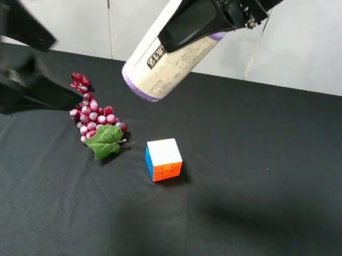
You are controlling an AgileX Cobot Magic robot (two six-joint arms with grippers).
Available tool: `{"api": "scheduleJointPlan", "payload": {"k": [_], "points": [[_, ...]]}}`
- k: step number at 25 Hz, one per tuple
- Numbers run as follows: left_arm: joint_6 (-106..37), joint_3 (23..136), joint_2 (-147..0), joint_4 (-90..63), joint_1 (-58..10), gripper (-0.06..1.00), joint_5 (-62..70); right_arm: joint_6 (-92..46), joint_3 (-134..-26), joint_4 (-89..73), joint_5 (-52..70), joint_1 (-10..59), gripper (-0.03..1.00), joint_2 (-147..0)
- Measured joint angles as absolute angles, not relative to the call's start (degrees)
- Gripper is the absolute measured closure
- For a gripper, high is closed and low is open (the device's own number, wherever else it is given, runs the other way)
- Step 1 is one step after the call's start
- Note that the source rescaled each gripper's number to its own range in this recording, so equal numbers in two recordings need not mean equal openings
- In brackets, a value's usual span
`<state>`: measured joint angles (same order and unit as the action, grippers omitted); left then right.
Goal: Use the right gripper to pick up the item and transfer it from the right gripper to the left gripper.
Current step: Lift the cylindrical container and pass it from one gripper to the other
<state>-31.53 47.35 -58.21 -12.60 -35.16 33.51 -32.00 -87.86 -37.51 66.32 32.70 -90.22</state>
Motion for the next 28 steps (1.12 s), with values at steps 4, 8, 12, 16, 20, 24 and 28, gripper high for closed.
{"api": "scheduleJointPlan", "payload": {"k": [4,8,12,16,20,24,28], "points": [[-31.57,47.35,-61.78,-12.60,-39.55,0.00,27.33,-31.90,-88.04,-37.51,66.26,32.70,0.95,-90.22],[-31.57,47.35,-64.79,-12.60,-42.61,0.00,22.23,-31.30,-88.04,-37.51,66.26,32.70,0.95,-90.22],[-31.59,47.35,-67.25,-12.60,-44.28,0.00,17.58,-31.11,-88.04,-38.22,66.59,32.70,0.95,-90.22],[-31.59,47.35,-68.77,-12.60,-45.77,0.00,14.18,-31.11,-88.04,-39.06,66.72,32.70,0.95,-90.22],[-31.65,47.35,-69.52,-12.70,-47.16,0.00,10.45,-31.11,-88.04,-39.31,66.78,32.70,0.95,-90.22],[-31.89,47.35,-70.34,-12.72,-47.31,0.01,9.59,-31.11,-88.04,-39.55,66.96,32.70,0.95,-90.22],[-31.94,47.35,-70.34,-12.72,-47.31,0.05,8.52,-31.11,-88.04,-39.62,67.02,32.70,0.95,-90.22]]}}
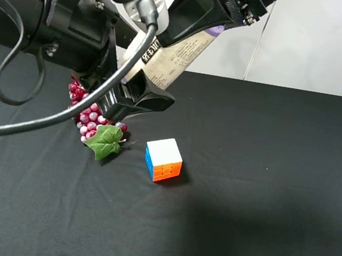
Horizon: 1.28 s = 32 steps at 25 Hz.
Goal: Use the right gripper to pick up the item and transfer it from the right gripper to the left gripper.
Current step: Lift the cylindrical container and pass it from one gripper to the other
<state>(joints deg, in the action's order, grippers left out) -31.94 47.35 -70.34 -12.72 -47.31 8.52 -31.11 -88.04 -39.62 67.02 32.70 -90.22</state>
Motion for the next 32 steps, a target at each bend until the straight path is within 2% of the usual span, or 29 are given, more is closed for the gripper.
{"api": "scheduleJointPlan", "payload": {"k": [6,9,10,11,12,13,24,26,27,28,29,32], "points": [[-31.96,47.35,-70.34,-12.72,-47.31,0.11,5.97,-31.11,-88.04,-39.66,67.13,32.70,0.95,-90.22],[-31.96,47.35,-70.34,-12.72,-47.31,0.23,5.78,-31.11,-88.04,-39.66,67.13,32.70,0.95,-90.22],[-31.96,47.35,-70.34,-12.72,-47.31,0.32,5.78,-31.11,-88.04,-39.66,67.13,32.70,0.95,-90.22],[-31.87,47.35,-70.34,-12.72,-47.31,0.52,5.78,-31.11,-88.04,-39.66,67.13,32.70,0.95,-90.22],[-31.56,47.35,-70.34,-12.78,-47.31,0.86,5.96,-31.11,-88.04,-39.66,66.55,32.70,0.95,-90.22],[-31.45,47.35,-70.40,-12.78,-47.39,0.94,5.96,-31.06,-88.04,-39.74,66.42,32.70,0.95,-90.22],[-31.31,47.35,-70.41,-12.78,-47.39,0.94,5.96,-31.06,-88.04,-39.68,66.35,32.70,0.93,-90.22],[-31.31,47.35,-70.53,-12.78,-47.39,0.94,6.19,-30.94,-88.04,-39.94,66.29,32.70,0.42,-90.22],[-31.31,47.35,-70.66,-12.78,-47.39,0.94,6.47,-30.94,-88.04,-40.08,66.29,32.70,0.23,-90.22],[-31.25,47.35,-70.73,-12.78,-47.39,0.94,6.46,-31.17,-88.04,-40.13,66.29,32.70,0.12,-90.22],[-31.19,47.35,-70.81,-12.78,-47.39,0.94,6.46,-31.39,-88.04,-40.13,66.29,32.70,0.06,-90.22],[-31.19,47.35,-70.81,-12.78,-47.39,0.94,6.51,-31.85,-88.04,-40.13,66.34,32.70,-0.02,-90.22]]}}
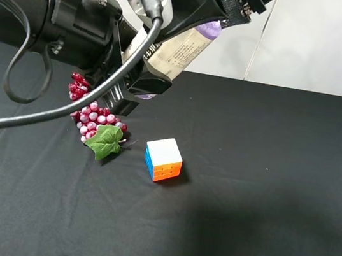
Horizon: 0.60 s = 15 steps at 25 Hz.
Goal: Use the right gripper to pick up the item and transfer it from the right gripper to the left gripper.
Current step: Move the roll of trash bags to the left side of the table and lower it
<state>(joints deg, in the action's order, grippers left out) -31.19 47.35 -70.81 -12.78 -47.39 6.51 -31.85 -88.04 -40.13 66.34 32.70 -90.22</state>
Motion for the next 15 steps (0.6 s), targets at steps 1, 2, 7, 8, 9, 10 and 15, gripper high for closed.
{"api": "scheduleJointPlan", "payload": {"k": [1,2,7,8,9,10,15], "points": [[-31.19,47.35,-70.81,-12.78,-47.39,0.94,6.51,-31.96,-88.04,-40.13,66.46,32.70,-0.02,-90.22],[-31.19,47.35,-70.81,-12.78,-47.39,0.94,6.51,-31.96,-88.04,-40.07,66.58,32.70,-0.03,-90.22],[-31.19,47.35,-70.81,-12.78,-47.39,0.94,6.51,-32.01,-89.10,-38.63,69.39,32.70,-0.03,-90.10],[-31.19,47.35,-70.81,-12.78,-47.39,0.94,6.51,-32.01,-89.22,-38.50,69.39,32.70,-0.03,-89.97],[-31.19,47.35,-70.81,-12.78,-47.39,0.94,6.51,-32.01,-89.29,-38.10,69.49,32.70,-0.03,-89.76],[-31.19,47.35,-70.81,-12.78,-47.39,0.94,6.51,-32.01,-89.36,-37.70,69.49,32.70,-0.03,-89.53],[-31.19,47.35,-70.81,-12.78,-47.39,0.94,6.51,-29.92,-89.36,-34.01,69.56,32.70,-0.03,-88.09]]}}
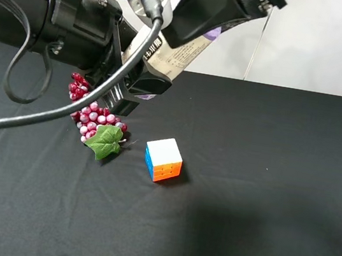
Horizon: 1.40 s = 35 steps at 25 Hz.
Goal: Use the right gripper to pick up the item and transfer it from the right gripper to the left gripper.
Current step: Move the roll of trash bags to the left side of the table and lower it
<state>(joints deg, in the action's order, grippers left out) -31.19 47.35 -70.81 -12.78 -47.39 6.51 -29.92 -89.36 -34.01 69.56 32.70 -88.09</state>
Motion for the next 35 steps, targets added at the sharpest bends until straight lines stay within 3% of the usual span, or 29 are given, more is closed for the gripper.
{"api": "scheduleJointPlan", "payload": {"k": [14,35], "points": [[-31.15,47.35,-70.81,-12.78,-47.39,0.94,6.51,-19.23,-86.25,-20.84,69.67,32.70,-0.03,-76.15],[-31.15,47.35,-70.81,-12.78,-47.39,0.94,6.51,-11.84,-41.73,-13.06,69.73,32.72,-0.03,-34.97]]}}
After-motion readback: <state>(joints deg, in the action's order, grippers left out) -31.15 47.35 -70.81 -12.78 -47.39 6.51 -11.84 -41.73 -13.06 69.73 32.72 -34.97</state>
